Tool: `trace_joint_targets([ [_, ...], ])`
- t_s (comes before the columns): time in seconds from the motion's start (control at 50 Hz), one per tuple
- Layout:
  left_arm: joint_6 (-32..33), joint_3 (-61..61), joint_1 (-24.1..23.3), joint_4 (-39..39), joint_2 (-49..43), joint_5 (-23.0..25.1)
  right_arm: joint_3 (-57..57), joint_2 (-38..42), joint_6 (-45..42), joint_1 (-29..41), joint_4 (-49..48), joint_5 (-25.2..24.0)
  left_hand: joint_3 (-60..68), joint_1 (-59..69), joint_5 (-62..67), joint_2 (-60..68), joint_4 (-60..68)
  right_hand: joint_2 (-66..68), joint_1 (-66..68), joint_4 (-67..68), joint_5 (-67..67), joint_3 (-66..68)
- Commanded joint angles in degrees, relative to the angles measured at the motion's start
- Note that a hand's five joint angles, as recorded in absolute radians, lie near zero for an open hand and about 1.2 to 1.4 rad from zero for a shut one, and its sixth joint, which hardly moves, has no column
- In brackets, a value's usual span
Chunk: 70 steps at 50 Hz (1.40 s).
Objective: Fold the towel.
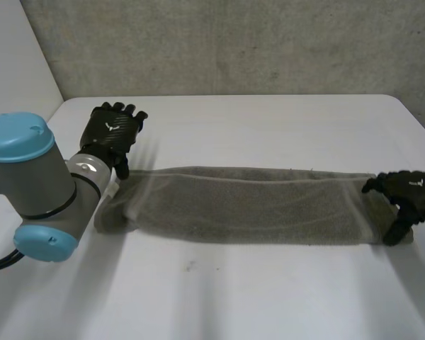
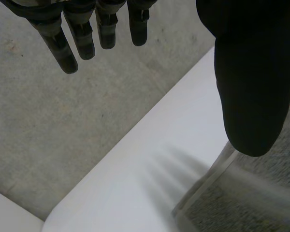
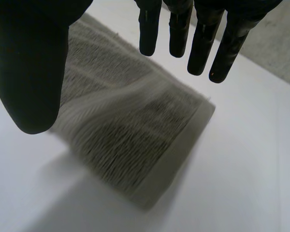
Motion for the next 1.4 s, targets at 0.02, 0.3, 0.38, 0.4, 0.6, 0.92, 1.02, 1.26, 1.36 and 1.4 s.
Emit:
trace_joint_targets([
  [0.02, -4.15, -1.76, -0.57, 0.65, 1.16, 0.05, 5.12, 0.71, -3.08, -2.23, -6.01, -0.48, 0.68, 0.19, -0.96, 0.68, 0.61, 10.23, 12.40, 9.64, 9.77, 9.61],
  [0.3, -4.33, -2.11, -0.66, 0.83, 1.07, -0.04, 3.81, 6.42, -5.28, -3.28, -11.63, 1.19, 0.68, 0.19, -0.96, 0.68, 0.61, 61.31, 63.47, 60.72, 60.85, 60.69],
  [0.38, -4.33, -2.81, -0.66, 0.83, 1.68, -0.04, 2.66, 5.46, -5.80, -7.32, -13.21, 4.78, 0.68, 0.19, -0.96, 0.68, 0.61, 61.31, 63.47, 60.72, 60.85, 60.69],
  [0.4, -4.33, -2.82, -0.66, 0.83, 1.69, -0.04, 2.66, 5.46, -5.81, -7.33, -13.22, 4.79, 0.68, 0.19, -0.96, 0.68, 0.61, 61.31, 63.47, 60.72, 60.85, 60.69],
  [0.6, -4.33, -6.50, -0.57, 0.83, 5.73, -0.04, -3.48, 2.64, -12.74, -12.69, -13.48, 9.63, 0.68, 0.19, -0.96, 0.68, 0.61, 61.31, 63.47, 60.72, 60.85, 60.69],
  [0.92, -4.33, -10.73, 0.13, 0.83, 10.39, 0.05, -13.06, -1.23, -2.47, 20.04, -11.54, 9.36, 0.68, 0.19, -0.96, 0.68, 0.61, 61.31, 63.47, 60.72, 60.85, 60.69],
  [1.02, -4.33, -13.97, 0.39, 0.91, 13.28, 0.05, -16.32, 2.38, -2.82, 37.06, -14.36, 9.45, 0.52, 0.02, -1.13, 0.51, 0.44, 61.31, 63.47, 60.72, 60.85, 60.69],
  [1.26, -4.33, -18.90, 2.94, 2.23, 16.72, 0.14, -22.12, 19.34, -2.73, 60.70, -15.15, 9.72, 0.52, 0.02, -1.13, 0.51, 0.44, 61.31, 63.47, 60.72, 60.85, 60.69],
  [1.36, -4.33, -19.60, 3.12, 2.23, 16.63, 0.14, -22.83, 21.02, -2.12, 62.02, -14.80, 13.21, 0.52, 0.02, -1.13, 0.51, 0.44, 61.31, 63.47, 60.72, 60.85, 60.69],
  [1.4, -4.33, -20.04, 3.12, 2.32, 16.63, 0.14, -22.74, 19.62, -1.50, 61.67, -14.80, 15.32, 0.52, 0.02, -1.13, 0.51, 0.44, 61.31, 63.47, 60.72, 60.85, 60.69],
])
